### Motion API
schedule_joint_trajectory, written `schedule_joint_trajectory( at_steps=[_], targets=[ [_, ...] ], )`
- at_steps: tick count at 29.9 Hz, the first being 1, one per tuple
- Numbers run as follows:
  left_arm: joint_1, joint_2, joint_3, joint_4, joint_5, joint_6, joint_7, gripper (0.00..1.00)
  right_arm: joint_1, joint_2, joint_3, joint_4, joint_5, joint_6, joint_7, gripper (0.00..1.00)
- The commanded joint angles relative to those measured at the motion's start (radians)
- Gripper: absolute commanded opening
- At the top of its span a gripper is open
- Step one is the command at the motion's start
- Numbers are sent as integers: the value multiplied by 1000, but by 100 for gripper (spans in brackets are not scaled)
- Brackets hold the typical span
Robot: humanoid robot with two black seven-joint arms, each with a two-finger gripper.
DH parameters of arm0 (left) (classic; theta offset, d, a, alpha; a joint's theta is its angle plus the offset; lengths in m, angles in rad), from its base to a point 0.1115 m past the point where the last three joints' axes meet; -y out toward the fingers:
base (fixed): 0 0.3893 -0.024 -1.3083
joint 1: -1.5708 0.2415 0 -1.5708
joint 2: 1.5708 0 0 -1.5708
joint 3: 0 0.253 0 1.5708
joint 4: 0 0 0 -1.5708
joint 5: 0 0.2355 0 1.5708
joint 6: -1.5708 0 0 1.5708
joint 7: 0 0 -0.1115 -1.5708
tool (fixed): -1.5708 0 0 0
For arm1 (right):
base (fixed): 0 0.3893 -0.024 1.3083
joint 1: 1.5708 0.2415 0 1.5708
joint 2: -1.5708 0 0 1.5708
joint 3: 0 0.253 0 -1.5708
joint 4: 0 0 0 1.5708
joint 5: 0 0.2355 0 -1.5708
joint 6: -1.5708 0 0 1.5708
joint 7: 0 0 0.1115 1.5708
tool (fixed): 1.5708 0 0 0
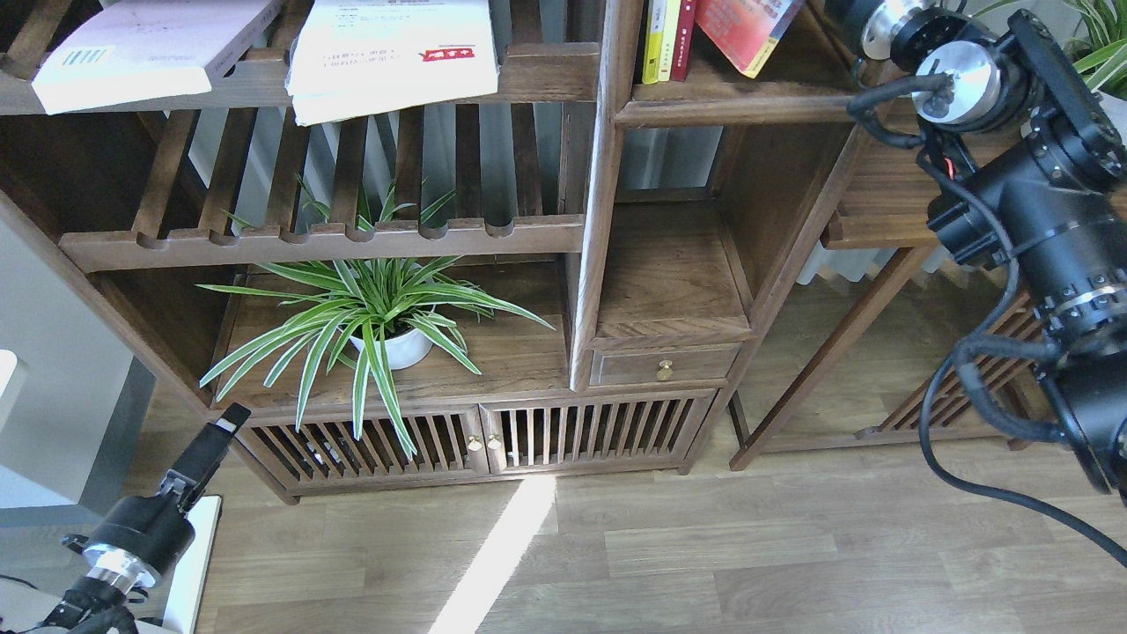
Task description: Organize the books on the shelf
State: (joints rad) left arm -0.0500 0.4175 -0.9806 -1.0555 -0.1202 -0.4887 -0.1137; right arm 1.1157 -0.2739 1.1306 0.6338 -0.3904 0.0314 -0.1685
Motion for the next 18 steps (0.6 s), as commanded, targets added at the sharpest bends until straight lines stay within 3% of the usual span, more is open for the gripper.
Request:
schedule_joint_trajectory(
  at_steps=[1, 8, 18],
  targets=[
    [1, 0, -4, 0, -1, 0, -3, 98, 4, 18, 1, -23, -1, -1, 0, 11],
    [2, 1, -6, 0, -1, 0, -6, 98, 45, 35, 0, -62, -2, -1, 1, 11],
    [4, 1, -6, -4, 1, 0, -1, 98, 69, 64, -3, -100, -5, -2, 50, 10]
  ],
)
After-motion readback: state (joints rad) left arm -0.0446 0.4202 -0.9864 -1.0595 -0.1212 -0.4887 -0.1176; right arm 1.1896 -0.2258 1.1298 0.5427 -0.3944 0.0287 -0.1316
